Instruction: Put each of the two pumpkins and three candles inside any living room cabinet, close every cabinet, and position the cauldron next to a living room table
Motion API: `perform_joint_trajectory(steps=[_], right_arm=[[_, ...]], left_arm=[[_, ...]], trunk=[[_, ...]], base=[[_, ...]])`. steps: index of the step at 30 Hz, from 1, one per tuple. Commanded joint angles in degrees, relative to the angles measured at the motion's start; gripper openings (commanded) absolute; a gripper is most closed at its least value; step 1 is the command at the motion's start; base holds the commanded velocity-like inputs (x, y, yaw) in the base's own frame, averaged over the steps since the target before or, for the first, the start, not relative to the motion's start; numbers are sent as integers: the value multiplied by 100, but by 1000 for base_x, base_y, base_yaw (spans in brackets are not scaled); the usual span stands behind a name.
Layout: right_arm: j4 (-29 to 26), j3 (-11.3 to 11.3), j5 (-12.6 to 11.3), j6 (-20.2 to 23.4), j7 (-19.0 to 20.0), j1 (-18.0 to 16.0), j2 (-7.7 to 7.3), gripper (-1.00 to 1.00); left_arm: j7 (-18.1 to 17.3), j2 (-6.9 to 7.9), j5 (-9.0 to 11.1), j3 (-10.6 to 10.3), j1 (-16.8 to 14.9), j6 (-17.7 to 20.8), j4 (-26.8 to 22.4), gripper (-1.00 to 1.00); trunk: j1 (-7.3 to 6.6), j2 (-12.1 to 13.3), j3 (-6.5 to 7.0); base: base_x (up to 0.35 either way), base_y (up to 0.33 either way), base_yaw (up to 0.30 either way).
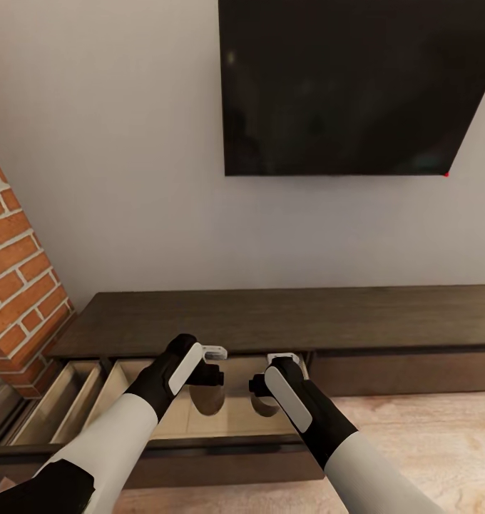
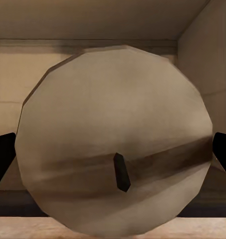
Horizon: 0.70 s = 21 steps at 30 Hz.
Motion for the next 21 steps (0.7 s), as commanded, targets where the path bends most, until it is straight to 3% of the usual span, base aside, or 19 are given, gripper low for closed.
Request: perform_joint_trajectory(steps=[1, 21], right_arm=[[-3, 12, -53, 3, -58, -6, -1, -100], [-5, 12, -53, 3, -58, -6, -1, -100]], left_arm=[[55, 2, 61, -15, -4, 12, -5, -100], [53, 1, 61, -15, -4, 12, -14, -100]], trunk=[[22, -44, -24], [461, -846, -383]], base=[[0, 0, 0], [0, 0, 0]])
